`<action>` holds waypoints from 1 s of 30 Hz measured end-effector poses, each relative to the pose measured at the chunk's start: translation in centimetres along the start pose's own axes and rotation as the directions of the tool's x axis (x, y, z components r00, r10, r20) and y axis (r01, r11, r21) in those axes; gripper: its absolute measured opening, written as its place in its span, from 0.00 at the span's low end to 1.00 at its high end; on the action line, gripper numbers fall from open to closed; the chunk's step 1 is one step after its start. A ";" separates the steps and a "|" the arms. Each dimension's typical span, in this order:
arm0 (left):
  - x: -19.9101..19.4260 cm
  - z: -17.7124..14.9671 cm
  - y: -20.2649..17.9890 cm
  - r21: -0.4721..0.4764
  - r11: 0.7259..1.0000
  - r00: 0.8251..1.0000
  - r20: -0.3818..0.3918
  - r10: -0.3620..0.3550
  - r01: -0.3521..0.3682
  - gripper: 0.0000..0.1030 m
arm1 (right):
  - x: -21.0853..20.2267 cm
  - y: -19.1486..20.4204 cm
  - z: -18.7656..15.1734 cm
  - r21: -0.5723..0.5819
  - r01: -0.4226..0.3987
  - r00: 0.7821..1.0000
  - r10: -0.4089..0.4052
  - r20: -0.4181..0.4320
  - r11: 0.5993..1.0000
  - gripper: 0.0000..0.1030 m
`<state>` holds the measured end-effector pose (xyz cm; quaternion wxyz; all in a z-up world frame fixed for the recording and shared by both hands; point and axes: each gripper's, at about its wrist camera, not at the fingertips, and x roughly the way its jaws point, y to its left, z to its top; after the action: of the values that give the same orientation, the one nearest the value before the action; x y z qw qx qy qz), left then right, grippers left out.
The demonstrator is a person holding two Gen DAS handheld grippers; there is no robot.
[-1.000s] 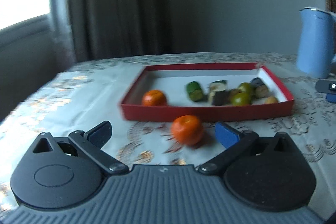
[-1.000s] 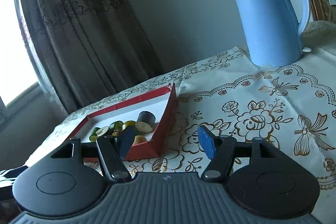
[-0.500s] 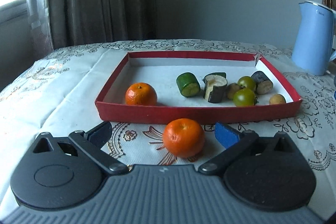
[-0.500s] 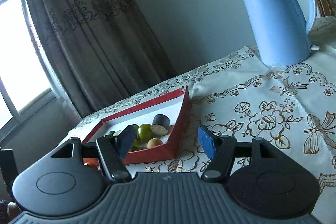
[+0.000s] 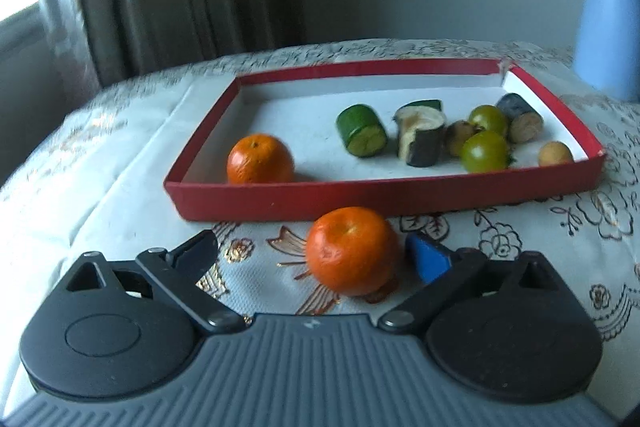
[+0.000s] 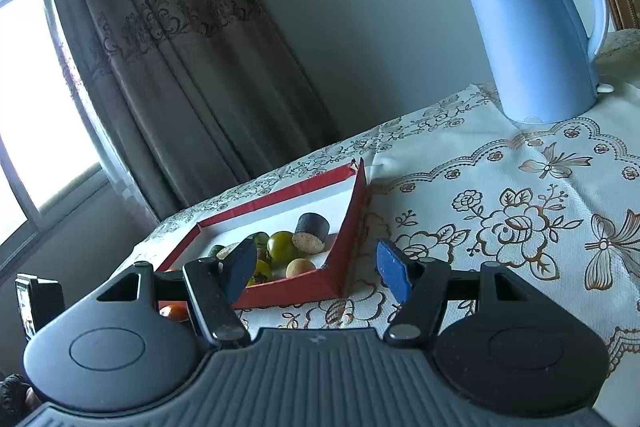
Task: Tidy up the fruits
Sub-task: 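Move the left gripper to the tangerine on the cloth, then close the left gripper on the tangerine and lift it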
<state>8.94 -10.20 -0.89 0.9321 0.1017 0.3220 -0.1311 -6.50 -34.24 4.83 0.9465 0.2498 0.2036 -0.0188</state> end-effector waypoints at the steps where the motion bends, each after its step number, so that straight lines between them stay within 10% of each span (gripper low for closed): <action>1: 0.1 0.0 0.1 -0.011 1.000 1.000 -0.005 0.006 -0.006 0.97 | 0.0 0.0 0.0 -0.002 0.001 1.000 -0.001 0.000 1.000 0.64; 16: 0.2 0.2 -0.2 -0.008 1.000 1.000 -0.005 0.017 -0.017 0.91 | 0.2 0.1 -0.4 -0.030 0.029 1.000 -0.029 -0.007 0.999 0.64; 26: -0.7 0.0 -0.9 0.021 0.998 0.998 0.017 -0.068 0.067 0.44 | 0.5 0.1 -0.6 -0.051 0.058 0.998 -0.059 -0.013 0.997 0.64; 30: -1.0 -0.2 -1.1 0.028 0.998 0.998 0.026 -0.056 0.055 0.42 | 0.7 0.1 -0.7 -0.058 0.068 0.997 -0.069 -0.017 0.996 0.64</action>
<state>7.68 -11.04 -0.52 0.9309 0.1034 0.3101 -0.1627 -6.09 -33.78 4.02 0.9500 0.2157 0.2214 -0.0432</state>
